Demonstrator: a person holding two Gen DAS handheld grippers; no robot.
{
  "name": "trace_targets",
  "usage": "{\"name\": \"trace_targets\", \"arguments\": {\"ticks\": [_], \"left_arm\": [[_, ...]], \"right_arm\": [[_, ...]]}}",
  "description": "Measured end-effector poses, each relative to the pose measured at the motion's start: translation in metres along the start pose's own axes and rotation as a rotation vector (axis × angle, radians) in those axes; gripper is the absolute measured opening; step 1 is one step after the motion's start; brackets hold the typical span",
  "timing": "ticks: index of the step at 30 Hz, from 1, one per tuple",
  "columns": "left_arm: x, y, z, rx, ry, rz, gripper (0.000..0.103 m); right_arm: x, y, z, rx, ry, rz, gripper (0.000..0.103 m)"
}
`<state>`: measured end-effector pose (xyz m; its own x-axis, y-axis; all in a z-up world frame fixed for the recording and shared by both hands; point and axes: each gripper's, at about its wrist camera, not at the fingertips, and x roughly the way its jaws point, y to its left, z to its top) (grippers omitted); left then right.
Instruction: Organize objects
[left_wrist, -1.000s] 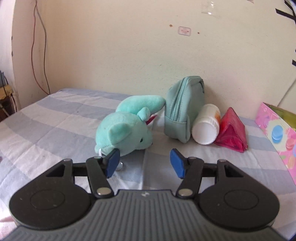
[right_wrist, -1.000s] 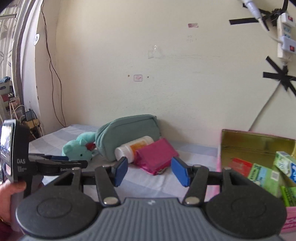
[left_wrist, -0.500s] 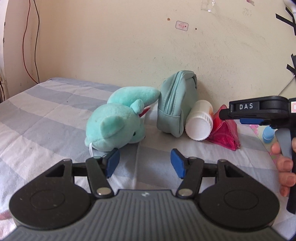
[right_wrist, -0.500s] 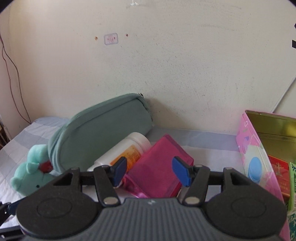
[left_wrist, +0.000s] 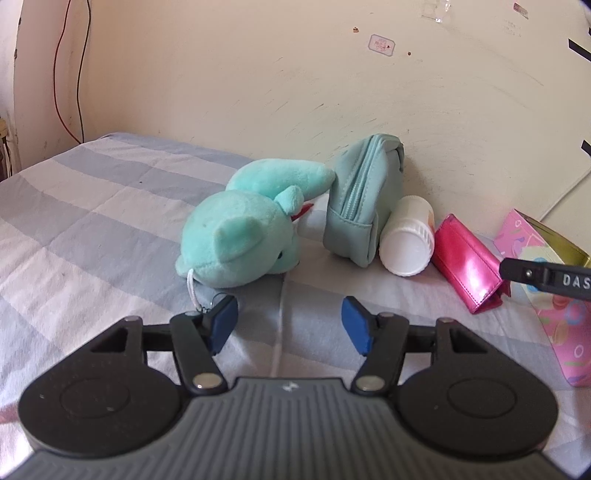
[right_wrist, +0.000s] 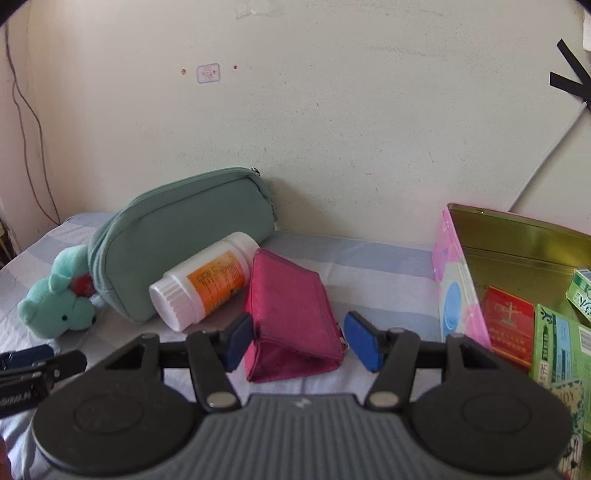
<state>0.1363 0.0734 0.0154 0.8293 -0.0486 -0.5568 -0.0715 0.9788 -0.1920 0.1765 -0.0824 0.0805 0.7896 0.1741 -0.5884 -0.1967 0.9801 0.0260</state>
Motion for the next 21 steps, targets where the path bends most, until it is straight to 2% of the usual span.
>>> {"name": "trace_targets", "arguments": {"ticks": [5,7,11,12,15,18,21], "left_arm": [[-0.002,0.0,-0.001,-0.003,0.003,-0.009,0.067],[-0.001,-0.001,-0.002,0.005,0.004,-0.011,0.067],[-0.001,-0.004,-0.003,0.022,-0.003,-0.011,0.067],[0.0,-0.004,-0.003,0.026,-0.006,-0.011,0.067],[0.0,-0.006,-0.003,0.039,-0.015,-0.015,0.067],[-0.002,-0.008,-0.004,0.055,-0.02,-0.038,0.067],[-0.005,-0.012,-0.006,0.09,-0.02,-0.084,0.067]], "right_arm": [[-0.006,0.008,-0.012,-0.051,0.012,0.028,0.057],[0.0,0.014,-0.011,-0.071,0.004,0.013,0.059],[0.027,0.014,0.0,-0.076,0.01,-0.022,0.077],[0.038,0.014,0.003,-0.081,0.027,-0.037,0.077],[0.062,0.009,0.004,-0.08,0.123,-0.005,0.073],[0.054,0.015,-0.006,-0.141,0.118,-0.001,0.069],[0.023,0.022,-0.027,-0.209,0.115,0.039,0.069]]}}
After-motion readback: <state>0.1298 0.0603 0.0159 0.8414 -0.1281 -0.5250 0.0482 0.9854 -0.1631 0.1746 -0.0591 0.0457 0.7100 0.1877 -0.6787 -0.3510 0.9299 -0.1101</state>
